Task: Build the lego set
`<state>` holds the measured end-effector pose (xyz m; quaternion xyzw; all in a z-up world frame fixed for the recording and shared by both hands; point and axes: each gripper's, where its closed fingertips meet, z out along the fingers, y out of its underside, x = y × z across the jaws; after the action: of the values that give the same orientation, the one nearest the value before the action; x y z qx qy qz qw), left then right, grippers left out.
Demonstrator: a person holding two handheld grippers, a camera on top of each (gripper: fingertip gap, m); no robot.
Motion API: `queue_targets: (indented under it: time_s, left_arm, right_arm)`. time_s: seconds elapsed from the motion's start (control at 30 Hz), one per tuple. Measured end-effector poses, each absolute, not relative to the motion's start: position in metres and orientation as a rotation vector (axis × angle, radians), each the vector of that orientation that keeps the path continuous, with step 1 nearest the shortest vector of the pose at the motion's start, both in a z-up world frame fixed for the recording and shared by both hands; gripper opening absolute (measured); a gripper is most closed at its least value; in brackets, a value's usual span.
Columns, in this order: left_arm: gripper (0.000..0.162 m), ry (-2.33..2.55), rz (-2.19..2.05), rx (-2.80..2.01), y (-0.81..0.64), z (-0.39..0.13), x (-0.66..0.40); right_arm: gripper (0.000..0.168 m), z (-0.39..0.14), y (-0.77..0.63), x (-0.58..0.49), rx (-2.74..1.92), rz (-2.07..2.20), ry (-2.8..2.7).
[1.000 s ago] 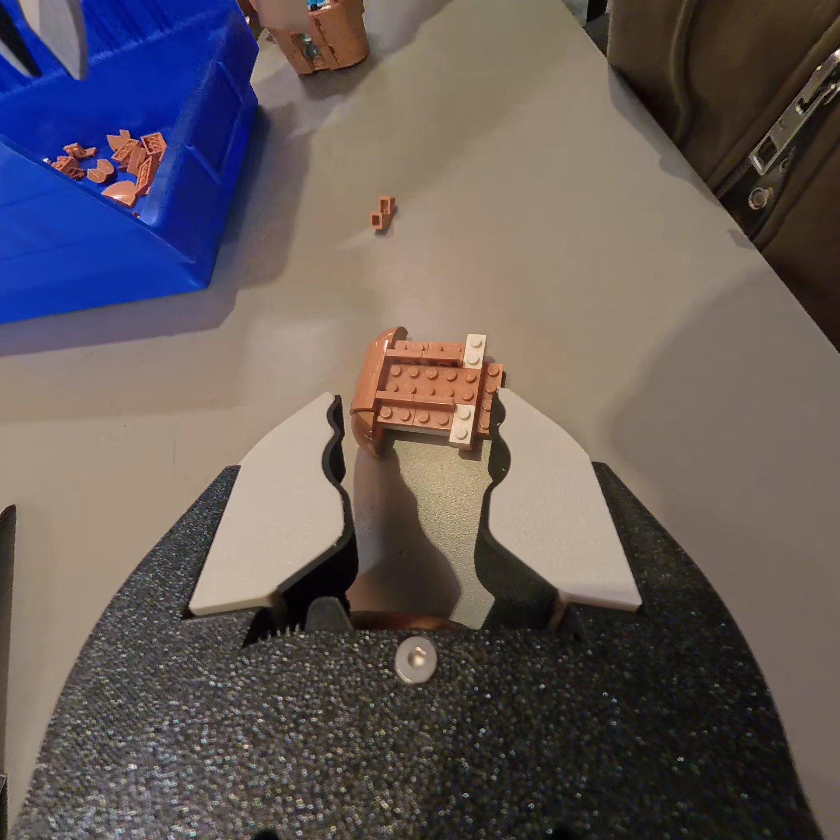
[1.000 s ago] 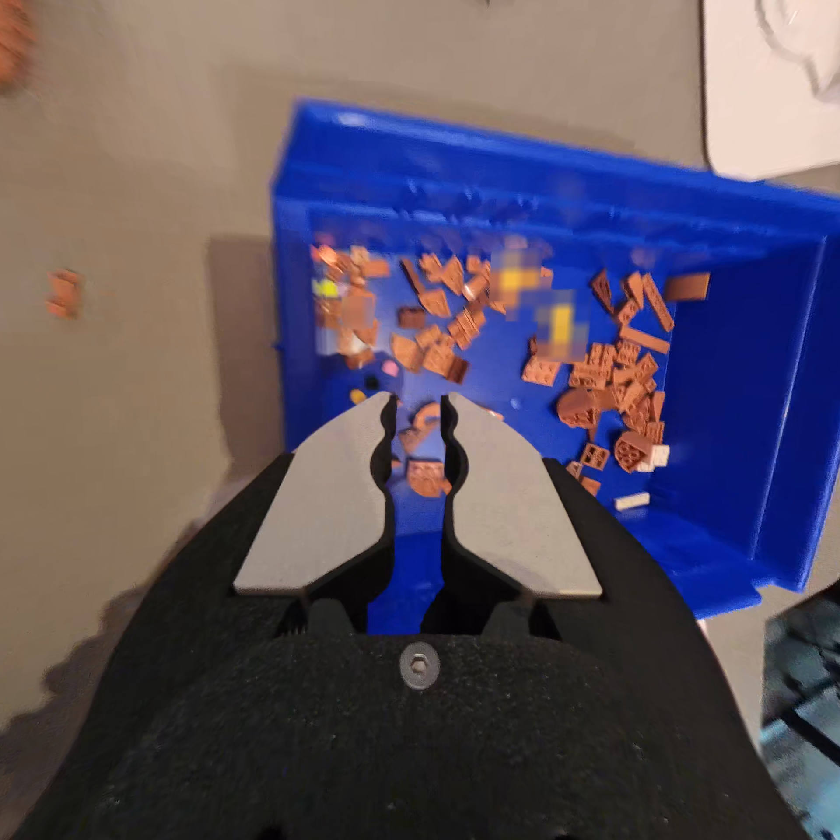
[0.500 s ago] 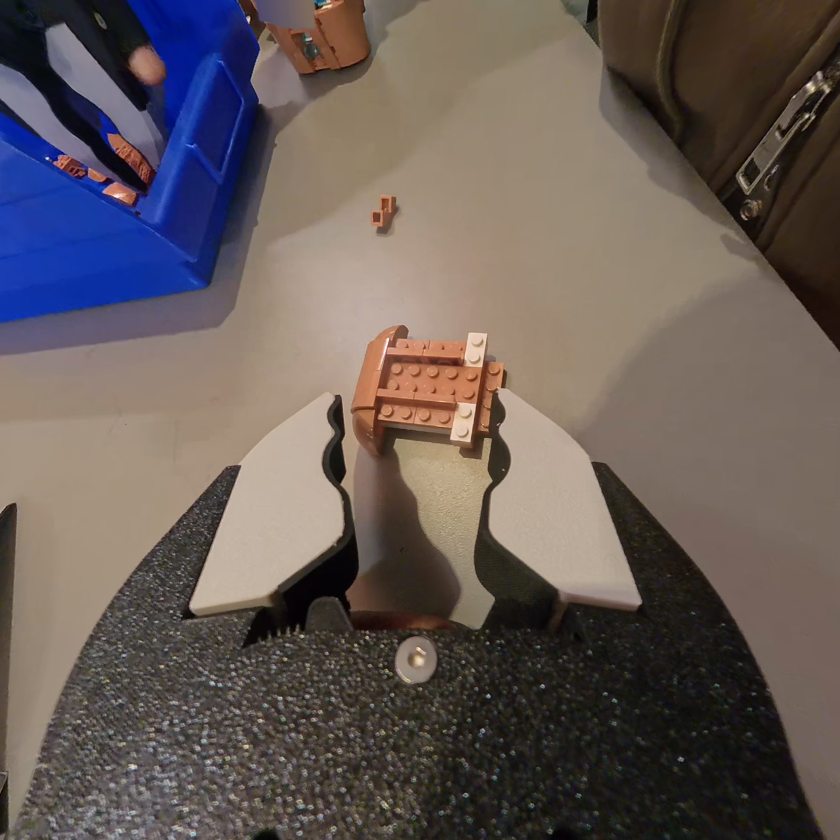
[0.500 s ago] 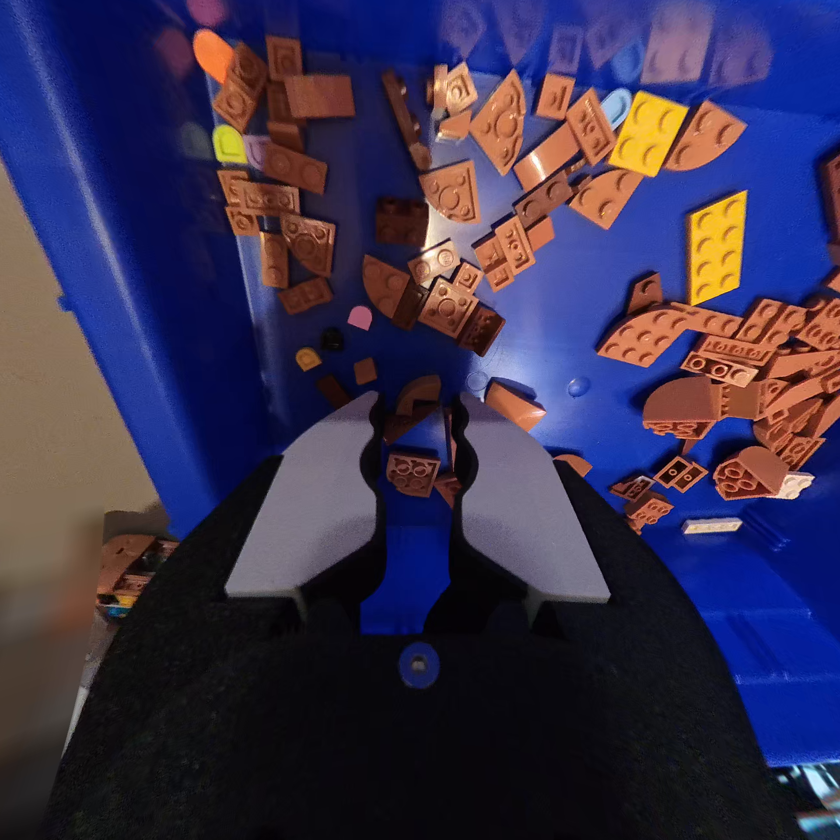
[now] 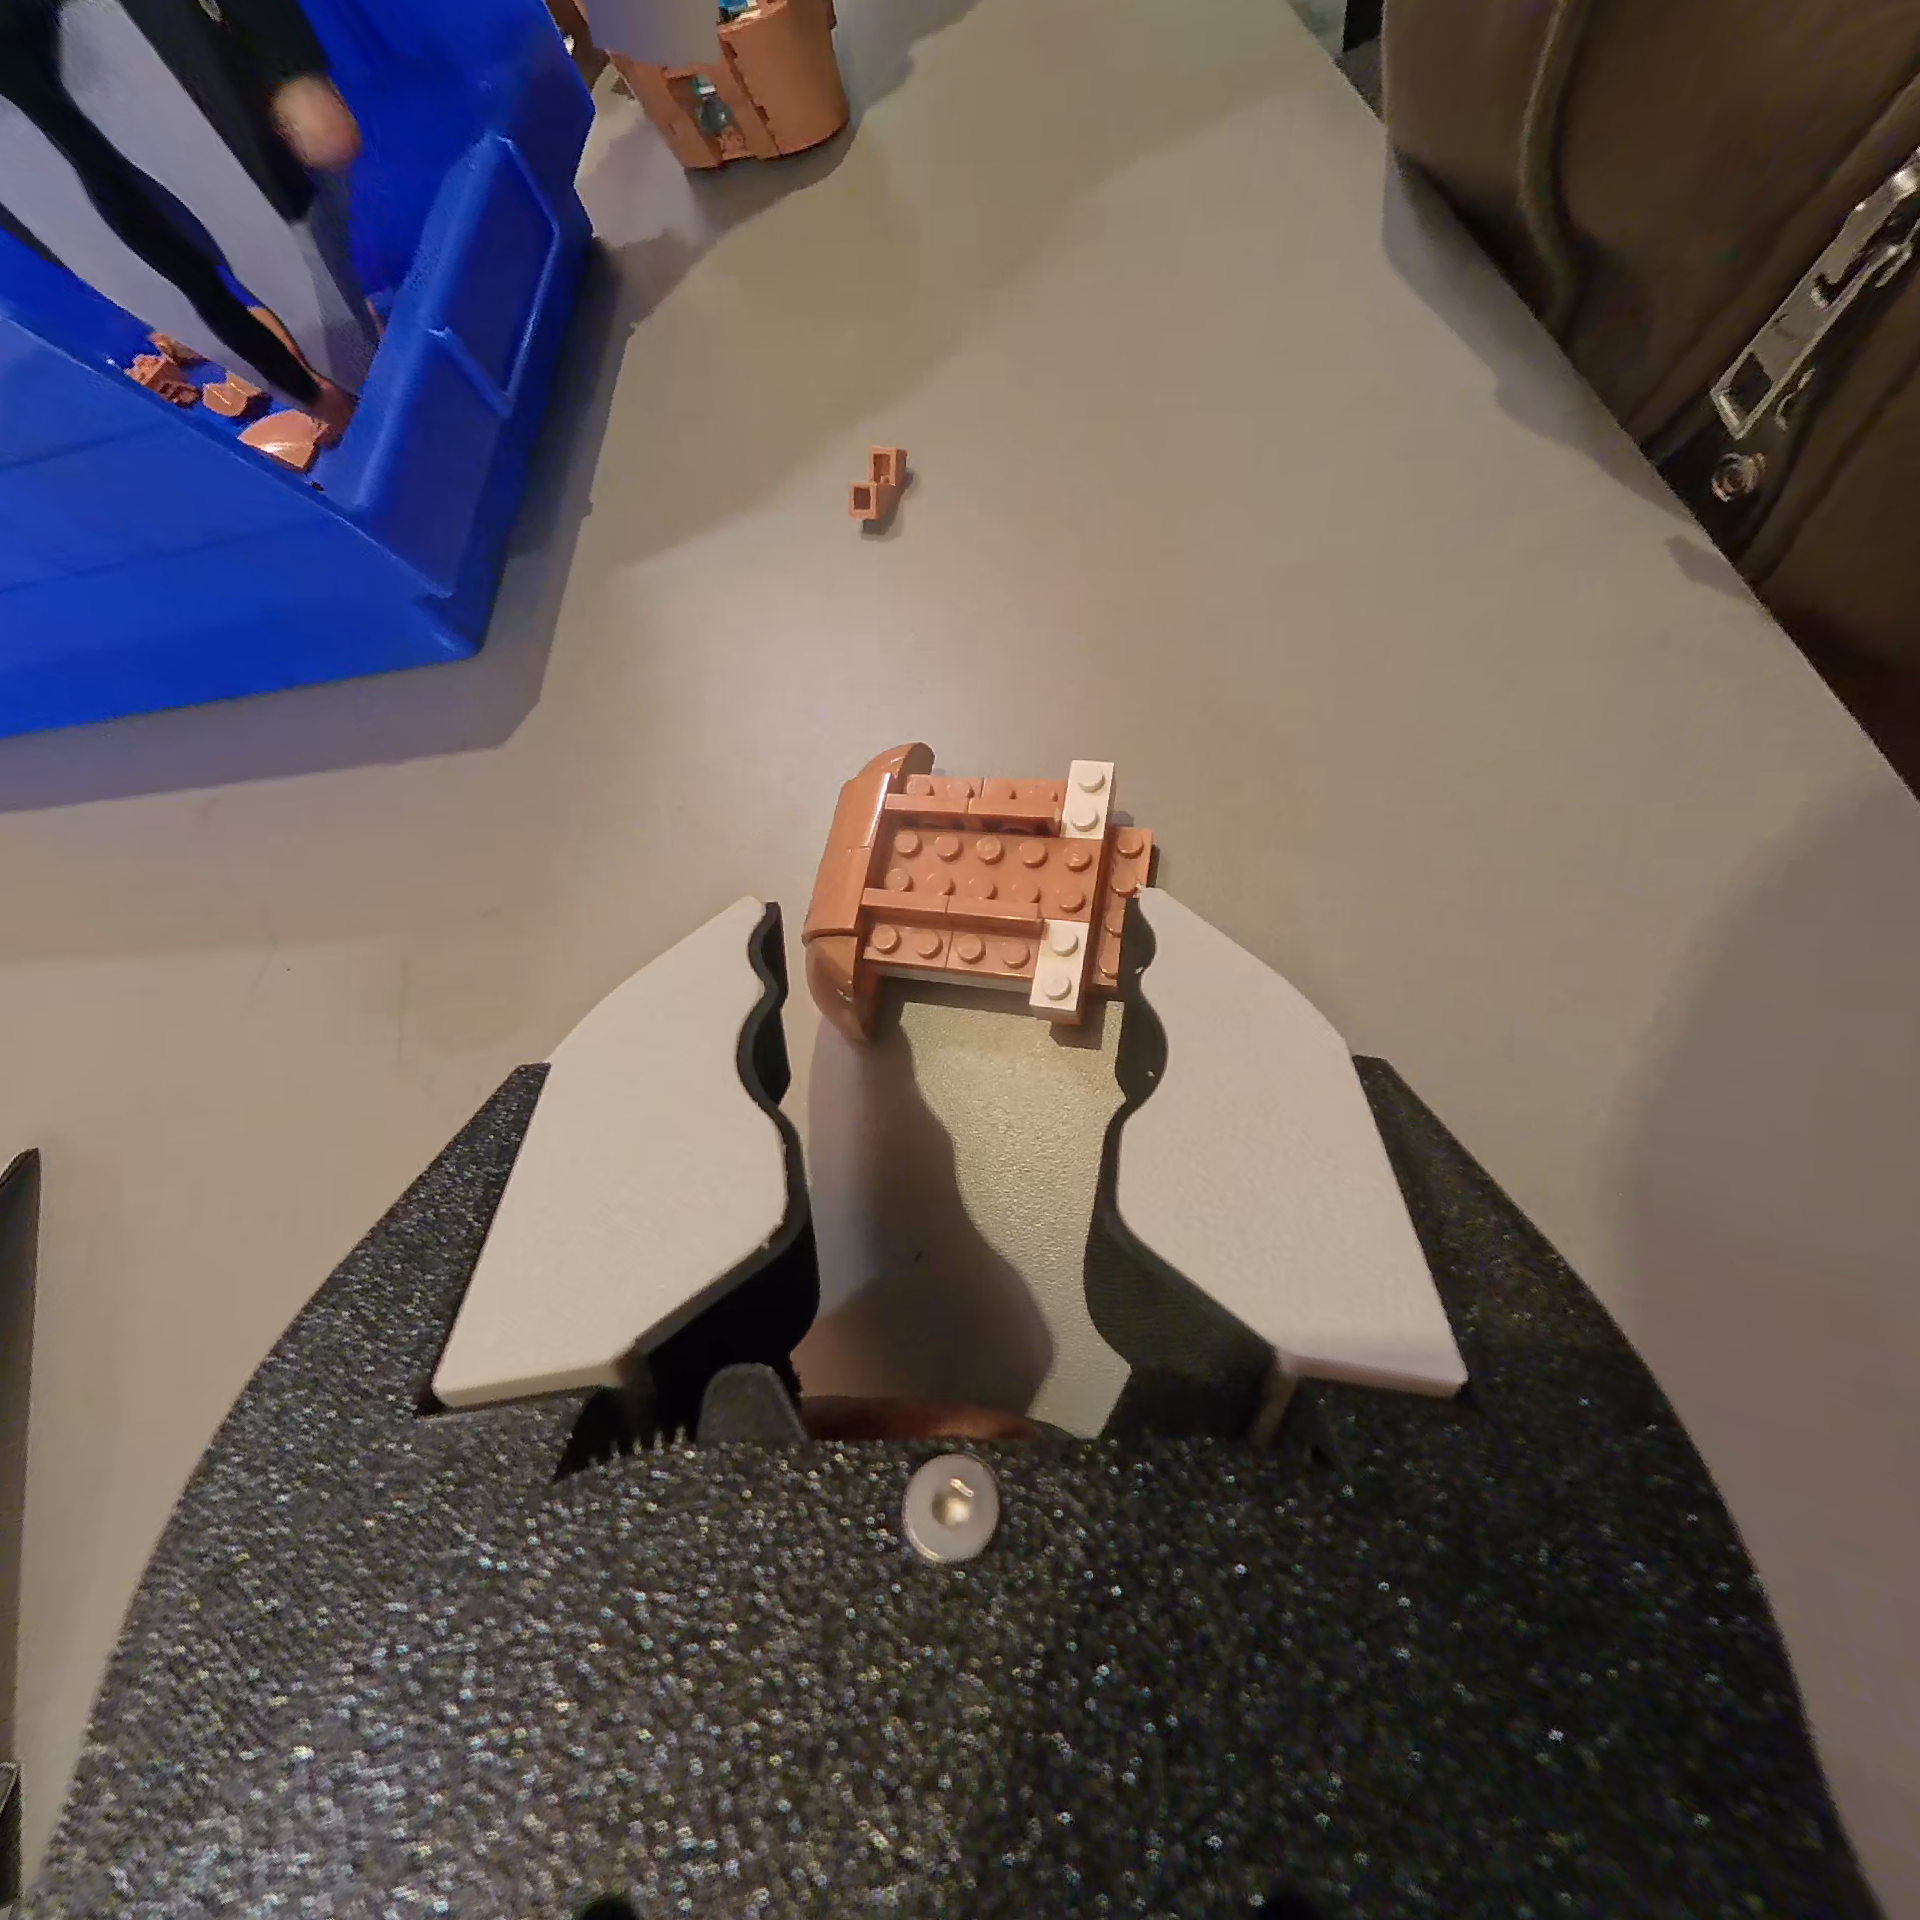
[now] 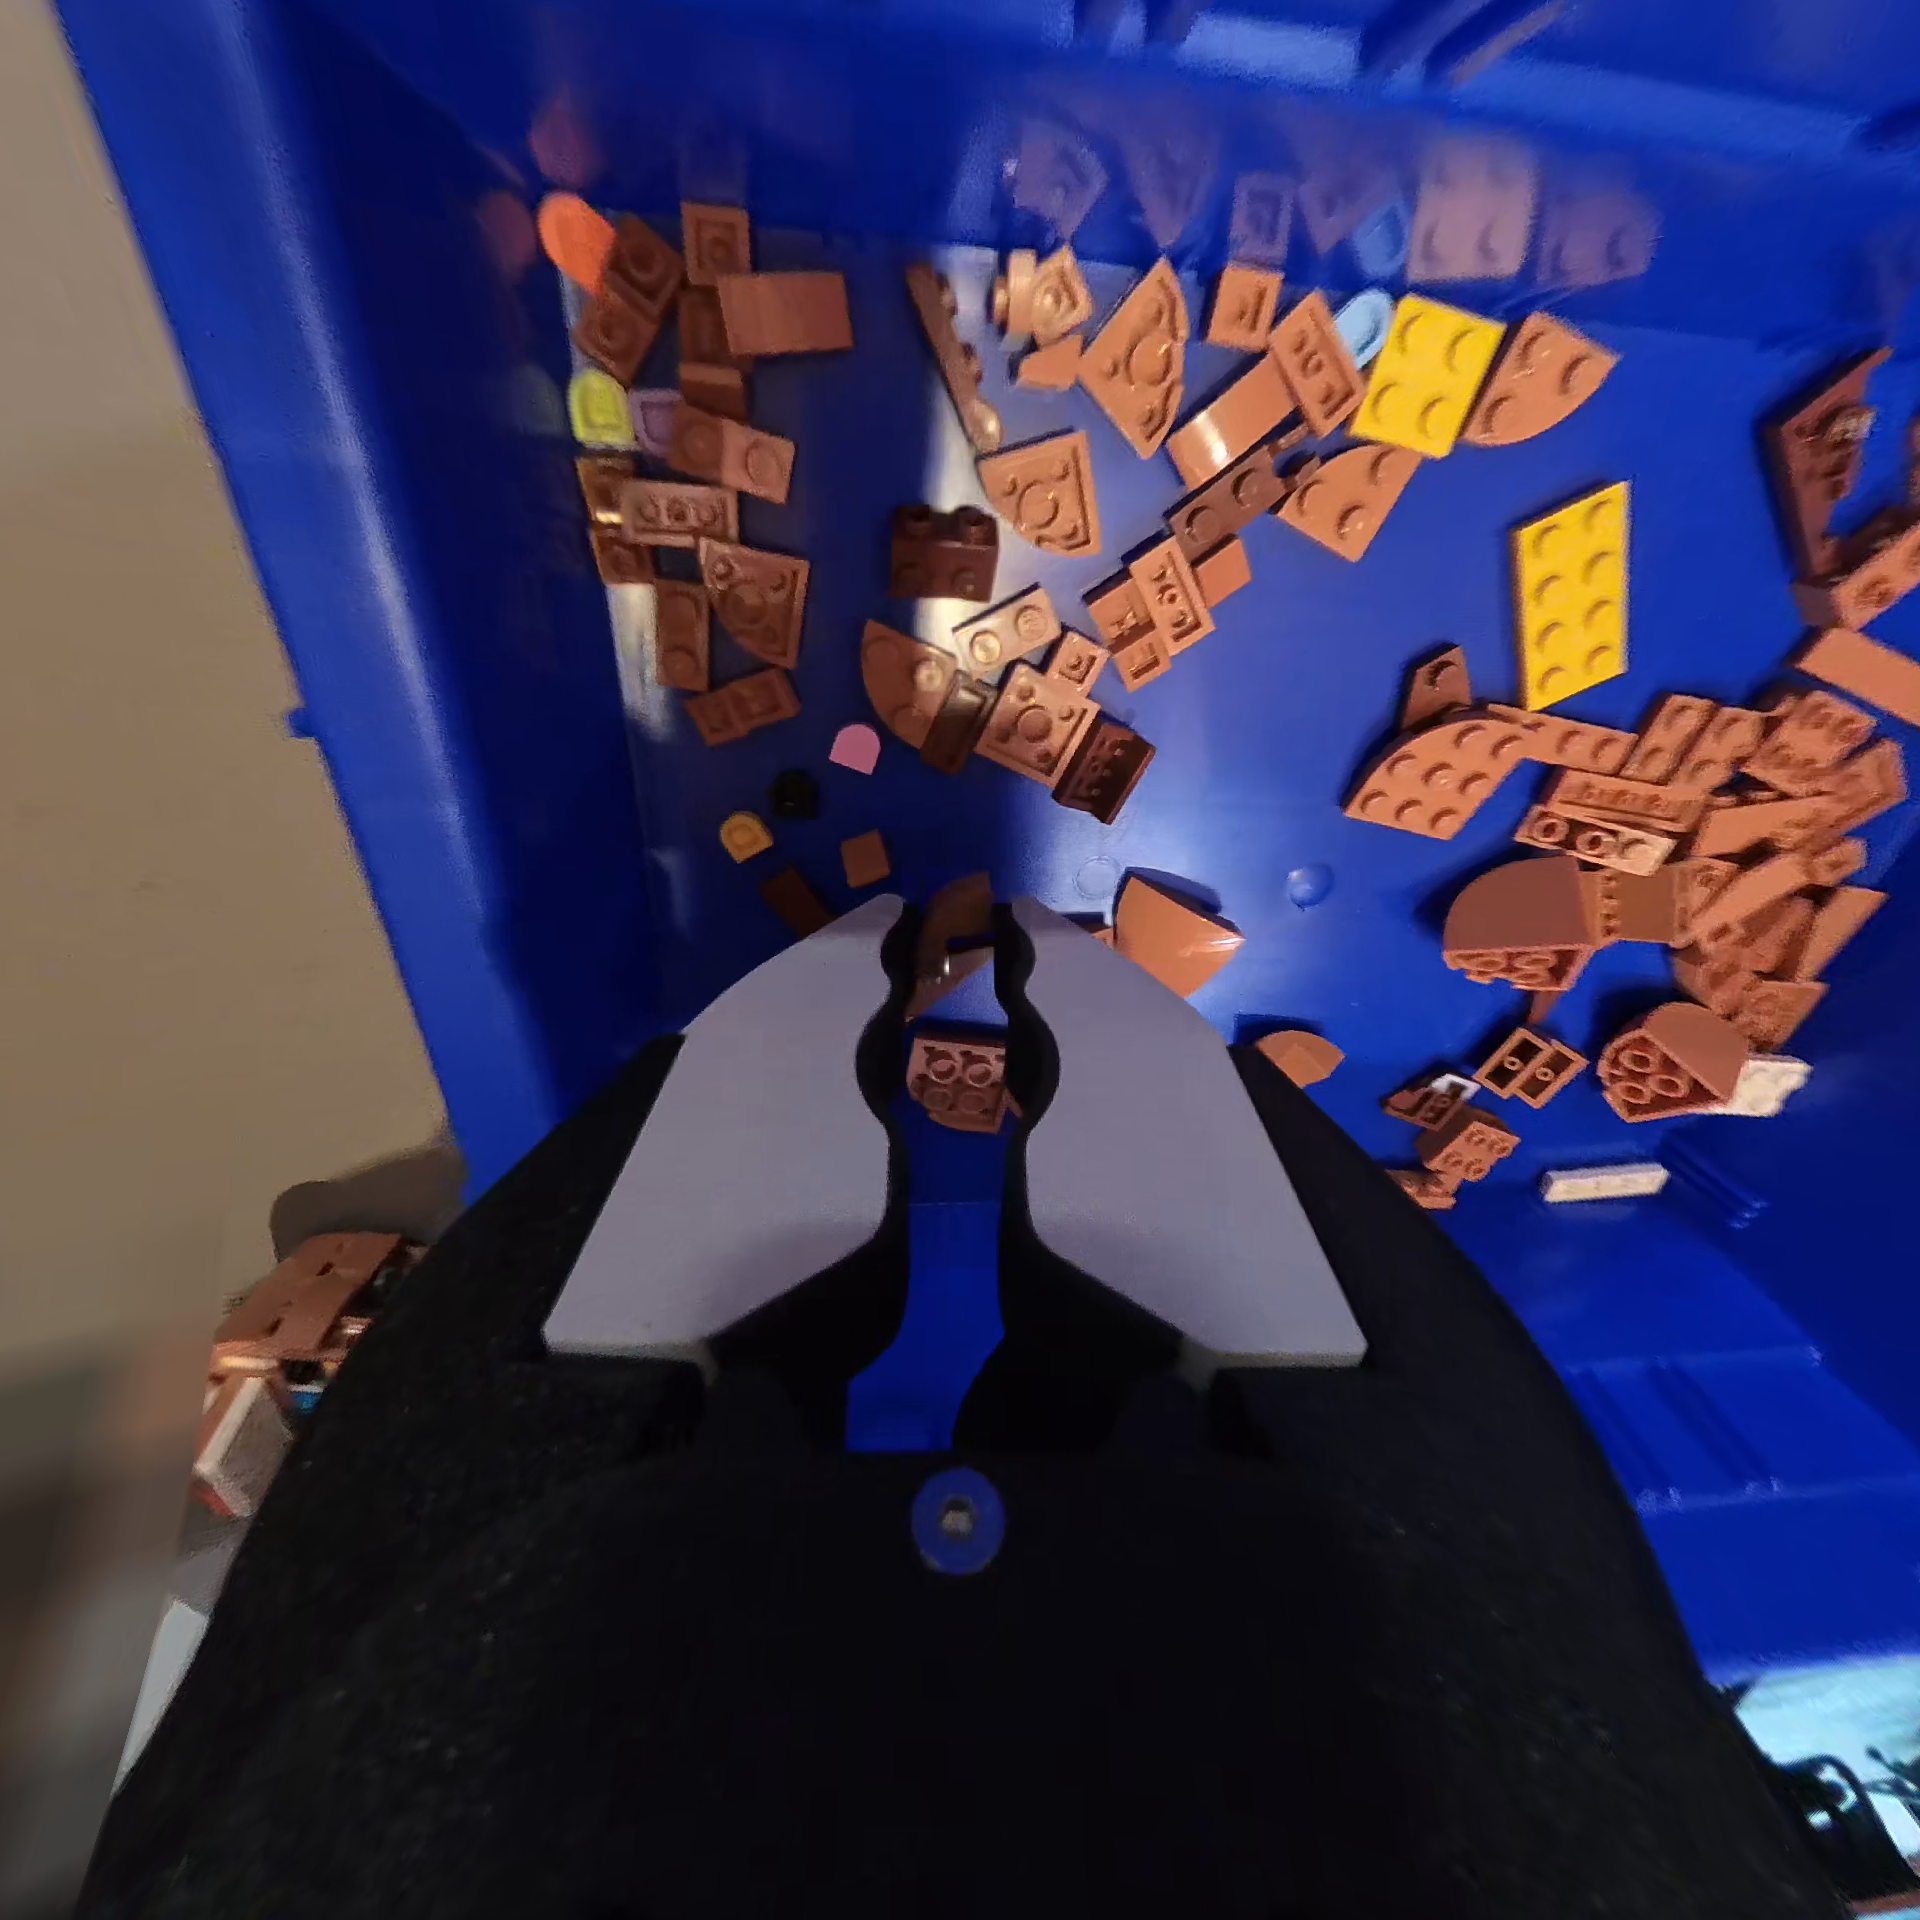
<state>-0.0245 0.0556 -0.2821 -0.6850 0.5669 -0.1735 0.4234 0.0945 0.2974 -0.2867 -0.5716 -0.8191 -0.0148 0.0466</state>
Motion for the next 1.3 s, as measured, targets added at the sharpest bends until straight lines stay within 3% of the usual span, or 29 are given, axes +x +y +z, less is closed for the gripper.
queue_targets:
  time_s: [0.33, 0.7, 0.87, 1.13, 1.3]
  left_arm:
    - [0.062, 1.418, -0.434, -1.715, 0.056, -0.282, -0.024]
    - [0.062, 1.416, -0.432, -1.715, 0.056, -0.282, -0.024]
    - [0.062, 1.417, -0.432, -1.715, 0.056, -0.282, -0.024]
    - [0.062, 1.409, -0.410, -1.683, 0.058, -0.279, -0.025]
    - [0.056, 1.238, -0.417, -1.534, 0.071, -0.245, -0.025]
  right_arm:
    - [0.014, -0.216, 0.194, 0.070, -1.410, 0.331, -2.408]
    - [0.014, -0.289, 0.139, 0.088, -1.387, 0.351, -2.554]
    - [0.020, -0.294, 0.133, 0.089, -1.393, 0.399, -2.552]
    - [0.026, -0.248, 0.157, 0.082, -1.380, 0.510, -2.387]
    - [0.028, -0.207, 0.209, 0.088, -1.391, 0.437, -2.229]
